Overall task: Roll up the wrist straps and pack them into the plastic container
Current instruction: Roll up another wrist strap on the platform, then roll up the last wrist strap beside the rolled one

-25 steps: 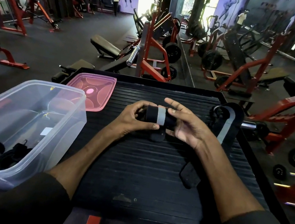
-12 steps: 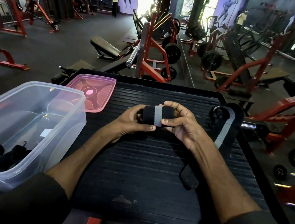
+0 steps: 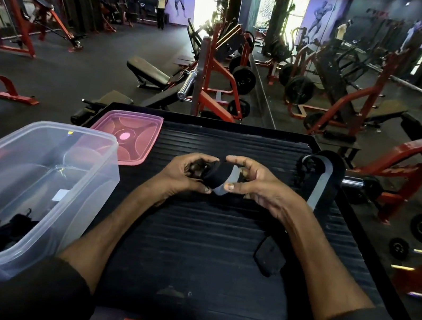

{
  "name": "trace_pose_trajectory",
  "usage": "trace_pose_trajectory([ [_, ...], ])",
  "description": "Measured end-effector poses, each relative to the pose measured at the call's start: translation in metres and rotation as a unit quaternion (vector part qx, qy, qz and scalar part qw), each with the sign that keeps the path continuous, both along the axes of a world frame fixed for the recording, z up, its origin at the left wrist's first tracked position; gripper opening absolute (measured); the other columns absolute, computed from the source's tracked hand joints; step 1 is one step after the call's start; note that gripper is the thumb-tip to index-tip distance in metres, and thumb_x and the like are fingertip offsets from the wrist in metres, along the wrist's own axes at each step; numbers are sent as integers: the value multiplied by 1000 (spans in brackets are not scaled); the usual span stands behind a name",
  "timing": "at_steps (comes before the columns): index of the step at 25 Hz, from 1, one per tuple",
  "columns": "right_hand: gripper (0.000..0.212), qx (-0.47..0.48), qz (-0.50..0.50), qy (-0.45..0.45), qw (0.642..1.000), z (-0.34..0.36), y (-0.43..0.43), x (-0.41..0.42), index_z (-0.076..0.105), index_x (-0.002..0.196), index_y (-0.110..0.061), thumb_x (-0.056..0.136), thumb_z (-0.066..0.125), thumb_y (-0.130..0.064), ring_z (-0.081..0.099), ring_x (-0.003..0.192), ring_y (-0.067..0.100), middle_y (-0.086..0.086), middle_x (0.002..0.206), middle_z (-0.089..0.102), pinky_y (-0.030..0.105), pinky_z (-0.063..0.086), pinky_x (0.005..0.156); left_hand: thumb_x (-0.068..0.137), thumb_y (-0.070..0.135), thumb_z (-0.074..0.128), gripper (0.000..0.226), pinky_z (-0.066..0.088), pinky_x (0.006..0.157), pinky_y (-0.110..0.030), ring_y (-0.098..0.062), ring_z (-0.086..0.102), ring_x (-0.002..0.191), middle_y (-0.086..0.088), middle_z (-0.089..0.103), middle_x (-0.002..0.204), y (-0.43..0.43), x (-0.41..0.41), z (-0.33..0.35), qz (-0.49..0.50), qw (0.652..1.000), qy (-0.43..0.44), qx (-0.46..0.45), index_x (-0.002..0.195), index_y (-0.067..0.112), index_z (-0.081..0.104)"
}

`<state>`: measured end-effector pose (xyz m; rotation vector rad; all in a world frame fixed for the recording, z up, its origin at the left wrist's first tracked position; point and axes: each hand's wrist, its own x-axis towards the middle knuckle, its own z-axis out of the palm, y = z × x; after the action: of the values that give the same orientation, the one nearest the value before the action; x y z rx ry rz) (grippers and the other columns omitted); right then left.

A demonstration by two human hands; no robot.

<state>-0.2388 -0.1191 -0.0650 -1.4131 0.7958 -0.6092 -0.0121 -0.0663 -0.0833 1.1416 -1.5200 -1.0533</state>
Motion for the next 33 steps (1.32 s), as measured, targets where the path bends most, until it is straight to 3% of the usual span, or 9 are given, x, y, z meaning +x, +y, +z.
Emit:
trace_pose_trajectory([
  [2,76,-17,8,20,1000,-4,-1,-1,58,132,-26,68,87,1,69,109,20,12,127,66,30,58,82,64,-22,78,68,54,86,-23,-12,67,111,-6,70,123,-2,2,-4,1,1000,2,0,118,17,66],
  [6,71,-73,23,90,993,-12,-2,0,66,125,-25,60,94,-17,68,117,25,6,125,72,45,54,97,75,-25,68,59,53,86,-19,-4,68,104,5,71,115,-2,2,-4,-18,1000,3,7,117,16,64],
  [9,58,-107,-6,101,989,-12,4,6,68,118,-22,66,93,-14,69,104,18,-2,112,74,38,53,89,82,-19,66,51,52,88,-20,-3,67,101,-2,68,117,5,3,0,-8,1000,-26,-10,124,7,60],
  [16,63,-160,-98,6,982,-8,37,45,64,119,-11,64,91,2,63,115,14,5,124,67,27,50,97,91,42,59,31,48,95,-30,-9,63,113,5,69,123,30,12,27,208,967,146,-9,119,30,65],
  [22,66,-172,19,72,982,-16,46,51,55,130,-15,74,84,3,61,104,8,-3,116,62,25,51,89,103,30,48,23,46,92,-28,-7,63,105,6,69,116,52,1,36,241,959,148,-31,119,26,64],
  [25,58,-184,-15,83,979,10,45,19,54,131,-18,82,78,2,55,90,7,-1,107,57,25,52,81,101,18,52,25,51,88,-18,-3,67,100,-1,72,109,54,-26,52,230,961,107,-115,122,12,65],
  [28,40,-239,-107,105,959,25,38,-44,62,118,-23,86,76,-4,57,85,6,-4,100,60,26,55,81,96,16,57,23,50,98,-28,-12,67,108,-5,72,113,48,-67,63,194,946,-68,-249,115,11,69],
  [31,41,-198,-247,146,937,15,42,-106,59,115,-27,81,77,-14,63,101,21,-1,98,62,49,52,98,92,11,61,17,49,97,-33,-17,67,104,-2,73,106,38,-115,62,153,901,-179,-366,102,10,75],
  [33,49,-154,-321,265,896,5,53,-135,54,120,-31,75,73,-33,55,121,30,2,113,64,48,41,102,93,9,61,16,53,94,-32,-15,68,102,0,74,104,35,-143,52,99,921,-172,-336,101,11,75],
])
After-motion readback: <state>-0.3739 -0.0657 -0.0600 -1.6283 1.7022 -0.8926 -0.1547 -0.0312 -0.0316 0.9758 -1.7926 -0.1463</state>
